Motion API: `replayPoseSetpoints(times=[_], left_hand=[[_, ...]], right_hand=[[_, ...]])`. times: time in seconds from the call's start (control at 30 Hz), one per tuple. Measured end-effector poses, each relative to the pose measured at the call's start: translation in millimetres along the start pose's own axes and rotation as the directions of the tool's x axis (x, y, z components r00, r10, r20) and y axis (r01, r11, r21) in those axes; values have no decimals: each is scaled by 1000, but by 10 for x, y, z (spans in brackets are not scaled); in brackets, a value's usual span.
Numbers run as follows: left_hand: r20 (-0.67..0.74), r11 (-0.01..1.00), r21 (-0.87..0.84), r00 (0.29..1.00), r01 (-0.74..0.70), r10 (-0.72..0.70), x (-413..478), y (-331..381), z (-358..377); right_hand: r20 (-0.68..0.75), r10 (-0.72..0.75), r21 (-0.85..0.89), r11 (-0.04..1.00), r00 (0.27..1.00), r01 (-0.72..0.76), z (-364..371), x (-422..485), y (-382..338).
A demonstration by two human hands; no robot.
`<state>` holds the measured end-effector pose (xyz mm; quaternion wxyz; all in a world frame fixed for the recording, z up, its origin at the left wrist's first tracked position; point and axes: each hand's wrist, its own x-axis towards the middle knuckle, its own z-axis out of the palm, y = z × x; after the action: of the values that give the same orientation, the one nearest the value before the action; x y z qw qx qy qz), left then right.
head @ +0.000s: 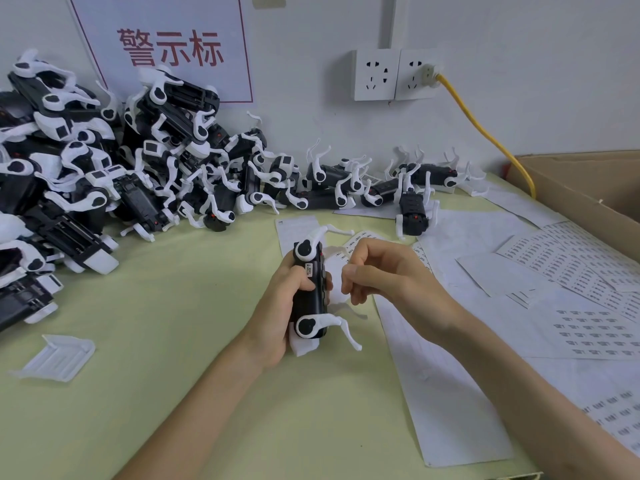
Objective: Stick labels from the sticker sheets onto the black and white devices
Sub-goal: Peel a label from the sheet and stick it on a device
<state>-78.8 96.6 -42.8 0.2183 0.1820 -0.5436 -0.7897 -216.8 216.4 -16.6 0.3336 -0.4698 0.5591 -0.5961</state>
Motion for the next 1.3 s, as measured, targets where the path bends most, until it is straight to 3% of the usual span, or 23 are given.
replayPoseSetpoints(times=[0.23, 0.4, 0.5, 0.63, 0.77, 0.83, 0.93, 1.07, 1.2, 1.3], left_hand=[[-20, 993, -119, 1000, -2, 0, -14, -1, -5], [-131, 999, -47, 991, 9, -15, 34, -16, -25], [-141, 994, -109, 989, 21, -36, 42, -17, -43], [-108, 987, -130, 988, 97, -111, 28, -12, -32], [-69, 988, -103, 990, 119, -126, 10, -5, -40], [23, 982, -120, 990, 144, -142, -3, 20, -48], [199, 982, -85, 968, 171, -151, -17, 63, -56], [358, 972, -33, 911, 231, -205, -56, 109, -44], [444, 918, -127, 849, 375, -286, -79, 152, -104], [505, 902, -86, 798, 424, -327, -57, 155, -130]], right_hand=[[-15, -12, 3, 1000, 1000, 12, -26, 8, 14], [-28, -9, -14, 1000, 1000, 9, -28, 15, 27], [-64, -22, -1, 1000, 998, 22, -34, 23, 25], [-221, -40, 27, 999, 975, 47, -85, 60, 54], [-470, -13, 104, 992, 882, 70, -193, 93, 53], [-519, 48, 169, 985, 853, 47, -264, 109, 42], [-390, 150, 253, 966, 908, -51, -340, 133, 83], [-60, 106, 187, 978, 993, -93, -336, 124, 141], [257, 39, 126, 989, 966, -74, -302, 104, 116], [332, 32, 102, 992, 943, -70, -313, 76, 121]])
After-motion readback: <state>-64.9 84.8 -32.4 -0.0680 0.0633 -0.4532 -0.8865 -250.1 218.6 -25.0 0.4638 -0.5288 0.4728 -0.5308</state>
